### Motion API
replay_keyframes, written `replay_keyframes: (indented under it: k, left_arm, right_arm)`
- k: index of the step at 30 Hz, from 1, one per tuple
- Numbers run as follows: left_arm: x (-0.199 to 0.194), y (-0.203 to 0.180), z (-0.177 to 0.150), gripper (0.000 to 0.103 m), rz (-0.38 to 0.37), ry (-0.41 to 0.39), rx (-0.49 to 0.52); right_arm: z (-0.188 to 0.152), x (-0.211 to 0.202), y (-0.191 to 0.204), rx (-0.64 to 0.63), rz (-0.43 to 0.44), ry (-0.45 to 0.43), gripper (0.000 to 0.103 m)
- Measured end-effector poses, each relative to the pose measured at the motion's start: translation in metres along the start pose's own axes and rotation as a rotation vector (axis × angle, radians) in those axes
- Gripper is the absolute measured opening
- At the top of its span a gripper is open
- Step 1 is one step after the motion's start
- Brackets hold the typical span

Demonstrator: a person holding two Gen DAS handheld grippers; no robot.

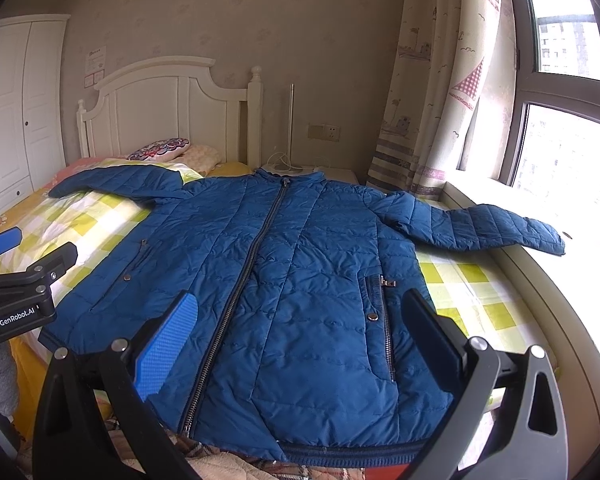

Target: Fold large clothes

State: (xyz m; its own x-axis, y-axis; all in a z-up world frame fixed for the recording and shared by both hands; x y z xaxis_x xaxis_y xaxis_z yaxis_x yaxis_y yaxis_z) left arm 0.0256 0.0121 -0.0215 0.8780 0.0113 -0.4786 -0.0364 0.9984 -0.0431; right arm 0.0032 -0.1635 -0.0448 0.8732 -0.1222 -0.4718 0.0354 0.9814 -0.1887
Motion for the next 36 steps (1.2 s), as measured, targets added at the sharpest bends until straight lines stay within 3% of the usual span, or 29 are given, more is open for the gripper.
replay_keyframes:
  k: [36]
  left_arm:
    - [0.0001,0.0055,-0.0013,0.099,0.006,-0.008,0.001]
  right_arm:
    - [-0.0026,0.0017,0.0007,0.006,0.008,0.007,0.101]
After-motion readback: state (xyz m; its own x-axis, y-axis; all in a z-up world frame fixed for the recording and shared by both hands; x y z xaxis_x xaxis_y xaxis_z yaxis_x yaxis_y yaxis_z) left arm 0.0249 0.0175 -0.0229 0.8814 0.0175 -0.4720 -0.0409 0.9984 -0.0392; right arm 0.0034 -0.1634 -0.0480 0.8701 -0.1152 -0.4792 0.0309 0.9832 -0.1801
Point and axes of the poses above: each gripper's, at about its wrist camera, not at the fingertips, and x roughly the way its jaws point, y to its left, z to its top, the point moved 3 cm from there along x, roughly the way its jaws point, and after that the axes turned 8 degrees about -x, right-handed, at the moved point
